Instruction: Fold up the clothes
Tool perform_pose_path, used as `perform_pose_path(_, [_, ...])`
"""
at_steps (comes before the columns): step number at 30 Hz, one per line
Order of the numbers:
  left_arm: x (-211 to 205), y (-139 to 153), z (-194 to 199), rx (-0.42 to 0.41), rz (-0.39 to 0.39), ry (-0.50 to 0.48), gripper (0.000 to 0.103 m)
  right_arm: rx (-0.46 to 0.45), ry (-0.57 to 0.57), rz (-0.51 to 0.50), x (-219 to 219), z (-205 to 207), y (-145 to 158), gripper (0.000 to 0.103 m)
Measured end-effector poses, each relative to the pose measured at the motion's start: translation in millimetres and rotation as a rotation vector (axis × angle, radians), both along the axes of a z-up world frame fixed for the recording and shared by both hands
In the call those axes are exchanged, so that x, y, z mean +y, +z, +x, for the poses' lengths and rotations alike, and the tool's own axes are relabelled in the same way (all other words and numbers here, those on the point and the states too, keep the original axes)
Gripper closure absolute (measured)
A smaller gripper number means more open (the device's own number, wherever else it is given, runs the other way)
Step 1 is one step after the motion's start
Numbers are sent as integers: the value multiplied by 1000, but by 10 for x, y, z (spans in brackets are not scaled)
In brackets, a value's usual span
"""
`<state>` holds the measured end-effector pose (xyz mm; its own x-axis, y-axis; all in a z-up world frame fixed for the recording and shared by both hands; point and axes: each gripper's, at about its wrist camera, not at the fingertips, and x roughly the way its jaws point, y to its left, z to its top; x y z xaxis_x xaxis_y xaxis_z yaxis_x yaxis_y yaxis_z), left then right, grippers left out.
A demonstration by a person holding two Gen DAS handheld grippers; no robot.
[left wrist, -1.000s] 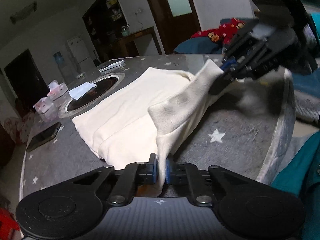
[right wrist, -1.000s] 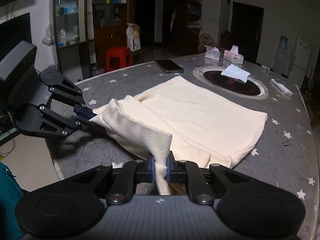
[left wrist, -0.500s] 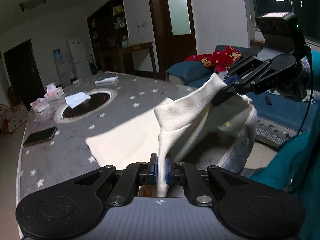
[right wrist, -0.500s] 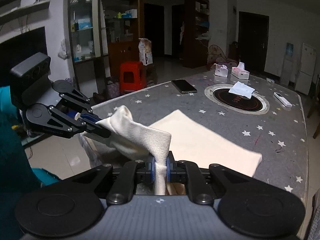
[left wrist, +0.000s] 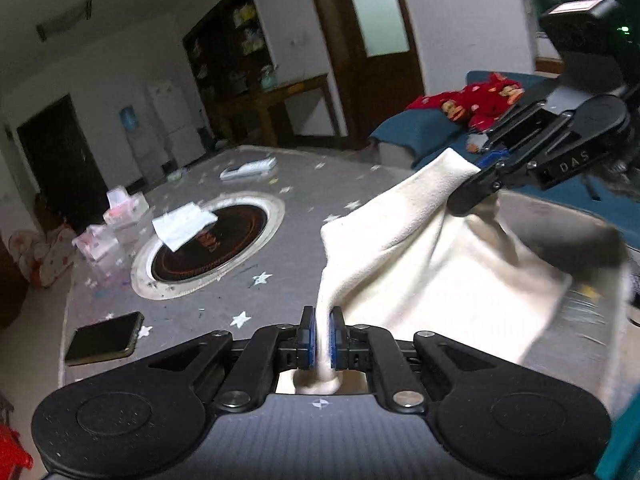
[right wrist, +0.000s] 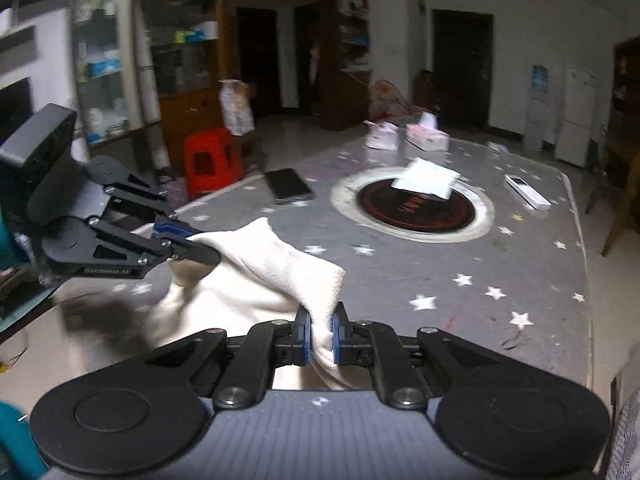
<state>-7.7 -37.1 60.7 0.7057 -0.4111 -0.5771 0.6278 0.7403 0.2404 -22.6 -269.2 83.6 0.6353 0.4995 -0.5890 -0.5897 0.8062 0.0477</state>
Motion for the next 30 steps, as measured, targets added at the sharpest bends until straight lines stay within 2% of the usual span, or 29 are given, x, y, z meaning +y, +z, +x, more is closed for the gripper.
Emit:
perform_pose_path(3, [-96,-230,315,14,3,56,92,24,-63,-25,22,322,-270,94])
perform_pose_path(5, [-143,-384,470,47,0,100,92,47,-106,-36,36,458,-456,91])
perform_pose_path(7, [-145,-515,568,97,-12,142,87,82,-146,-45,35,544,-625,90])
perform_pose_path(8, [-130,-550,589,105,-14,157,85,91,-161,-44,22,559,-670,84])
perform_pose_path(9, [-99,-562,585,98,-17,172,80,90,-186,-42,-8,552,-698,84])
perform_pose_path(10, [-71,-548,570,87,-19,183,74,81,-212,-34,-46,525,-694,82])
perform_pose_path(14, [74,-434,473,43,-34,236,73,37,-276,15,-149,335,-586,81])
perform_pose_path(16, [159,-392,418,60,-78,271,70,39,-267,64,-160,202,-555,81])
perform_pose_path(19, [272,-376,279,99,-143,318,67,49,-245,65,-108,18,-585,81])
perform_pose_path(22, [339,-429,117,132,-161,348,65,27,-293,36,-129,-171,-622,81])
perform_pose_path(25, [397,-462,-4,155,-189,369,65,18,-357,74,-256,-274,-615,81])
perform_pose_path(30, [423,-487,-80,191,-224,389,65,87,-427,116,-497,-184,-701,81])
